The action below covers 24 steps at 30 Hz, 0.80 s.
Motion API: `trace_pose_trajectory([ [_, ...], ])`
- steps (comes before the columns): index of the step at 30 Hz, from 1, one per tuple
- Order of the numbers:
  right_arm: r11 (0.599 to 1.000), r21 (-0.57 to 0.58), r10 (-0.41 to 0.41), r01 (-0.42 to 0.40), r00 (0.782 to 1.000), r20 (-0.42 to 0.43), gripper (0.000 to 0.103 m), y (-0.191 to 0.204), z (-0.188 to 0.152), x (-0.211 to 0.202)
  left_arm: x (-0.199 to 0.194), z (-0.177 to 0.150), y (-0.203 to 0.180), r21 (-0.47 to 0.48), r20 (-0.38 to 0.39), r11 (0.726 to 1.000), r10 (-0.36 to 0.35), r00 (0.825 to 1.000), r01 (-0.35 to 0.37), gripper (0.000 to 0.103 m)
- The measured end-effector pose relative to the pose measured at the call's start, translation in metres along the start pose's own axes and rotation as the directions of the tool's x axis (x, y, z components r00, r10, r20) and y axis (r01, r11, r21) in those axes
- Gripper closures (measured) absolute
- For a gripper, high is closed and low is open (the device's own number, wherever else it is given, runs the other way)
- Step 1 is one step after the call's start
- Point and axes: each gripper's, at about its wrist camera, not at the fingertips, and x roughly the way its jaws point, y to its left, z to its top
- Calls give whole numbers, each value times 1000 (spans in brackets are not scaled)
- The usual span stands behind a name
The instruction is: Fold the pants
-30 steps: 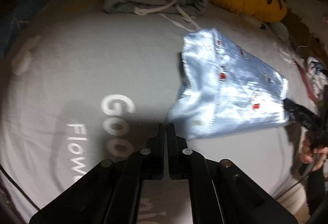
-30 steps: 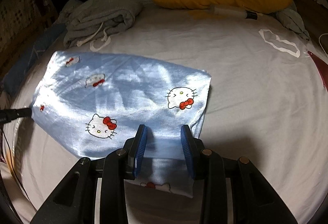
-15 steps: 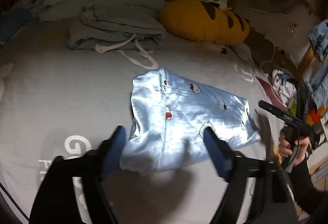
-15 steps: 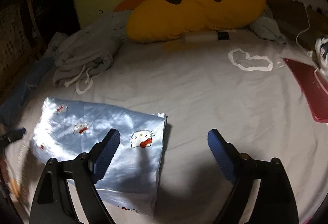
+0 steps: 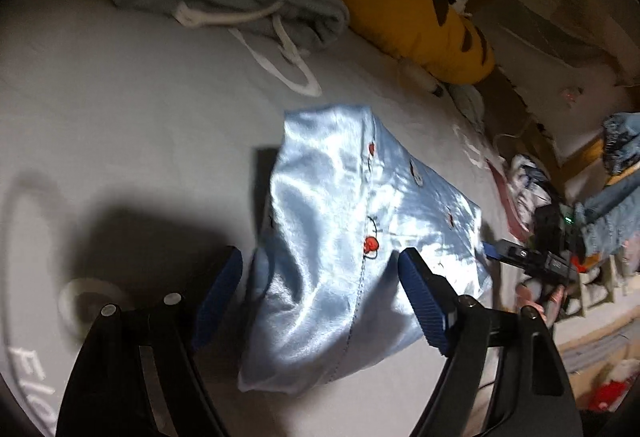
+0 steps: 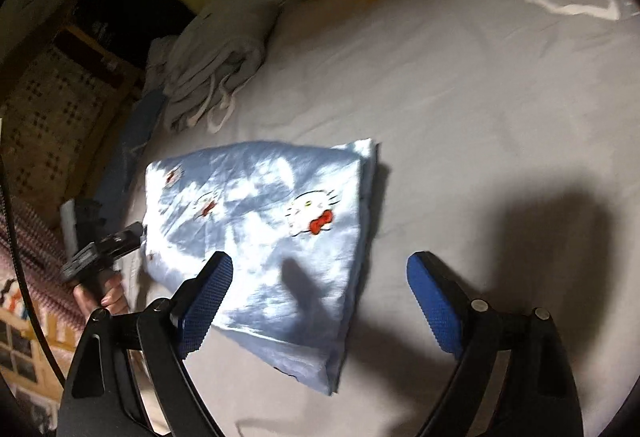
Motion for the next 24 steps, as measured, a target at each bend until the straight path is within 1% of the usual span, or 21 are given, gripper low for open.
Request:
trace_pose_trajectory([
  [3, 1000, 4, 29, -29, 999, -20, 11, 0, 5, 10, 3, 2, 6, -32, -10, 995, -99, 995, 99, 25],
  [5, 998, -15, 57, -58, 998, -32, 11, 4, 8, 17, 7, 5, 12, -72, -15, 980, -188, 982, 187, 25],
  [7, 996, -20, 86, -87, 995, -40, 11, 6, 10, 23, 8, 8, 16, -100, 3, 968, -230, 973, 229, 25],
  [8, 995, -22, 92, -93, 995, -36, 11, 7, 11, 25, 8, 8, 15, -104, 8, 966, -239, 971, 238, 25],
  [11, 991, -22, 129, -130, 991, -26, 11, 11, 13, 32, 14, 8, 6, -63, -11, 968, -243, 970, 241, 25],
  [15, 986, -44, 159, -159, 987, -13, 11, 20, 17, 42, 24, 5, -9, 7, -35, 979, -203, 979, 203, 25],
  [18, 983, -110, 147, -146, 989, 0, 19, 32, 14, 49, 28, 4, -14, 24, -15, 978, -206, 978, 206, 25],
  [20, 981, -135, 144, -139, 989, 27, 21, 37, 12, 54, 28, 1, -14, 30, 12, 978, -207, 978, 206, 26],
  [22, 985, -116, 133, -124, 989, 66, 37, 35, 11, 54, 28, -1, -16, 47, 26, 982, -183, 983, 182, 28],
  [24, 988, -98, 129, -120, 987, 93, 40, 31, 9, 54, 29, -3, -19, 65, 36, 986, -155, 987, 153, 28],
])
